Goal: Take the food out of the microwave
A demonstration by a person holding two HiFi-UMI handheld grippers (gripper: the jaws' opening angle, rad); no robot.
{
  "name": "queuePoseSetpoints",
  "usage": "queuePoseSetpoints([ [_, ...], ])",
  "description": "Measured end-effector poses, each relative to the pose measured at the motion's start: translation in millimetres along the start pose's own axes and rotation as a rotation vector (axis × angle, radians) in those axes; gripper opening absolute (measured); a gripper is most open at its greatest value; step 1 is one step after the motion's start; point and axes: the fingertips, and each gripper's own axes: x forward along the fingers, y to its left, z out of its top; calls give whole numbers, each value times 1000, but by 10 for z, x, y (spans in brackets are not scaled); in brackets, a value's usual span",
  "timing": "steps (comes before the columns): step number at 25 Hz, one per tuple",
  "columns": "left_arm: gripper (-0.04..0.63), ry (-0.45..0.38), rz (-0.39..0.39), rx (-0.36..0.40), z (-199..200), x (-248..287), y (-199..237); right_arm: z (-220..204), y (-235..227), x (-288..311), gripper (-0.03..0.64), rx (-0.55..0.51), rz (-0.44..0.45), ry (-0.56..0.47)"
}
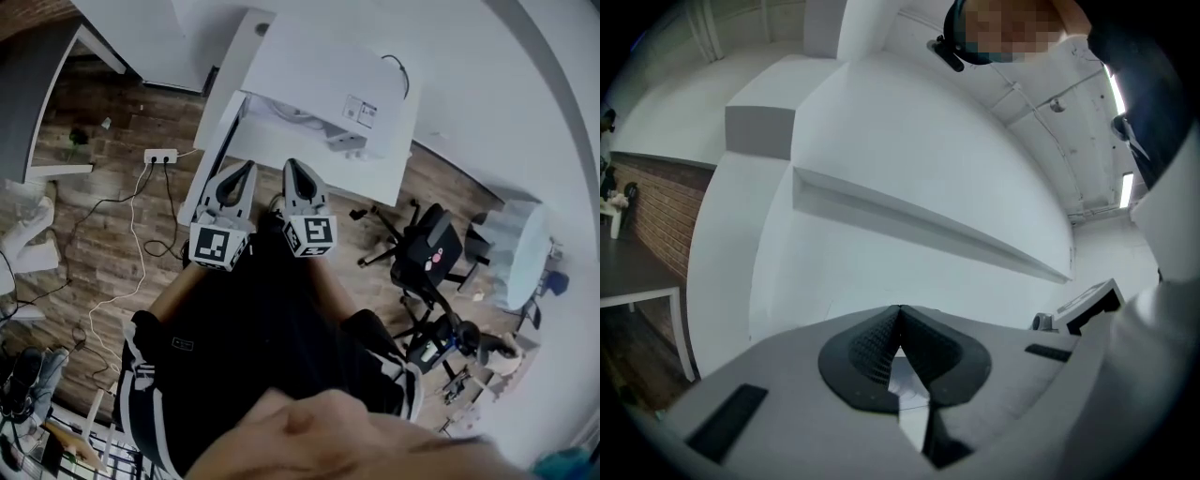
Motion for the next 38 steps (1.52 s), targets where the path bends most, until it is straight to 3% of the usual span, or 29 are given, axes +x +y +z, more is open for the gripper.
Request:
queuePoseSetpoints([
  [10,31,36,15,13,-122,322,85,-353,-178,384,45,-10,64,108],
  [12,31,39,14,3,-106,357,103,-465,-264,501,129,-14,48,137],
  [16,31,35,8,6,-66,413,158,-766,-457,769,192,15,3,199],
  [38,31,16,-26,-19,64,367,275,-1714,-1271,1898,258,-42,-188,330],
])
